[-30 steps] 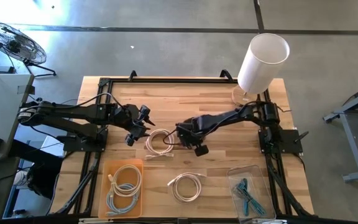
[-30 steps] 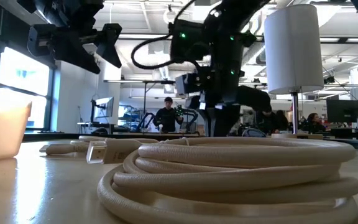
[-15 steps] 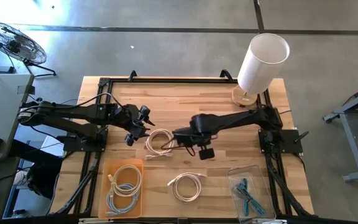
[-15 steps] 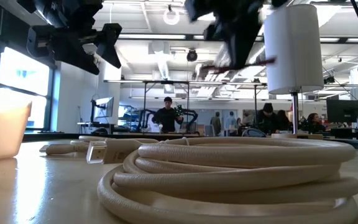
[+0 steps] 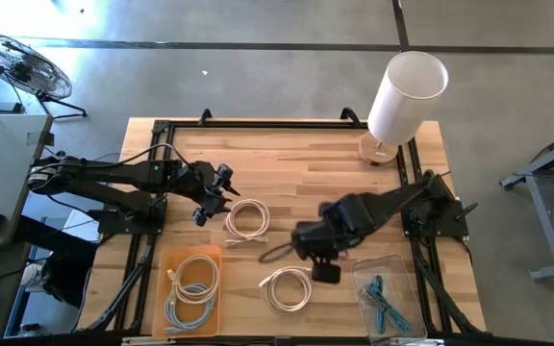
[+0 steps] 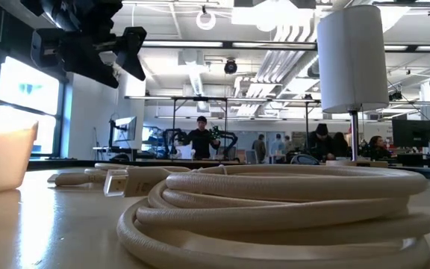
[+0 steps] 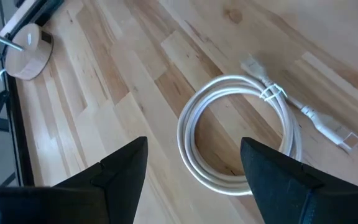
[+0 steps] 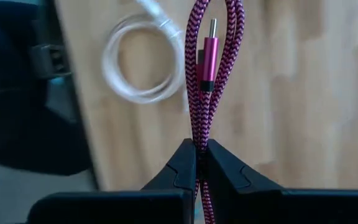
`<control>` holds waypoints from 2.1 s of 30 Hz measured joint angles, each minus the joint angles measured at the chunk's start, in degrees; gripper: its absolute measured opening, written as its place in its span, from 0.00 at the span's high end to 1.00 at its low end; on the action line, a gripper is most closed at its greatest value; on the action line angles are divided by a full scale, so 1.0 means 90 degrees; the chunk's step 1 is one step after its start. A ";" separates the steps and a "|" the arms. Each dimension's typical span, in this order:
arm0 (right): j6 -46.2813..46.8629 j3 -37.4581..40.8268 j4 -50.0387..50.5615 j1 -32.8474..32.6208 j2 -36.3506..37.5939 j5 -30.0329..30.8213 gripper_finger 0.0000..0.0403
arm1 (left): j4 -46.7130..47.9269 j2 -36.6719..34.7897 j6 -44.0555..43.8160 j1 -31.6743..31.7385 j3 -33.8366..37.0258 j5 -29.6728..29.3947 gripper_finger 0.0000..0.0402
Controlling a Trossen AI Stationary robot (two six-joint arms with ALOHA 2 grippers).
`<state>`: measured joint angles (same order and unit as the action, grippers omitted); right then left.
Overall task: Pick & Place USB Port
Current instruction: Put the pink USB cable into the transparent bin, then put the top light brown HDMI cable into the orange bin
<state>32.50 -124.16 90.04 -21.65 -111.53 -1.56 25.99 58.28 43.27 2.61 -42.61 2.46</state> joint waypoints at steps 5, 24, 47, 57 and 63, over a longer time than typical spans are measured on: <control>0.1361 0.0368 -0.0009 -0.0406 0.0025 -0.0573 0.97 | -0.0207 0.0000 0.0024 -0.0002 0.0000 0.0017 0.37; 0.7129 0.4117 -0.1267 -0.2129 0.1856 -0.2155 0.97 | -0.0487 0.0000 0.0335 -0.0002 0.0000 0.0017 0.37; 0.7115 0.6022 -0.3164 -0.2236 0.2205 -0.2771 0.56 | -0.0325 0.0000 0.0309 -0.0002 0.0000 0.0384 0.37; 0.5573 0.4585 -0.1407 -0.2134 0.2203 -0.0329 0.49 | -0.0322 0.0000 0.0190 -0.0002 0.0000 0.0390 0.37; 0.4193 0.3684 -0.1043 -0.2139 0.2203 0.2445 0.49 | -0.0301 0.0000 -0.0876 -0.0001 0.0000 0.0257 0.37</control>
<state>70.24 -91.00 80.65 -40.91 -91.70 20.45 23.28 58.28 35.38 2.61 -42.61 4.77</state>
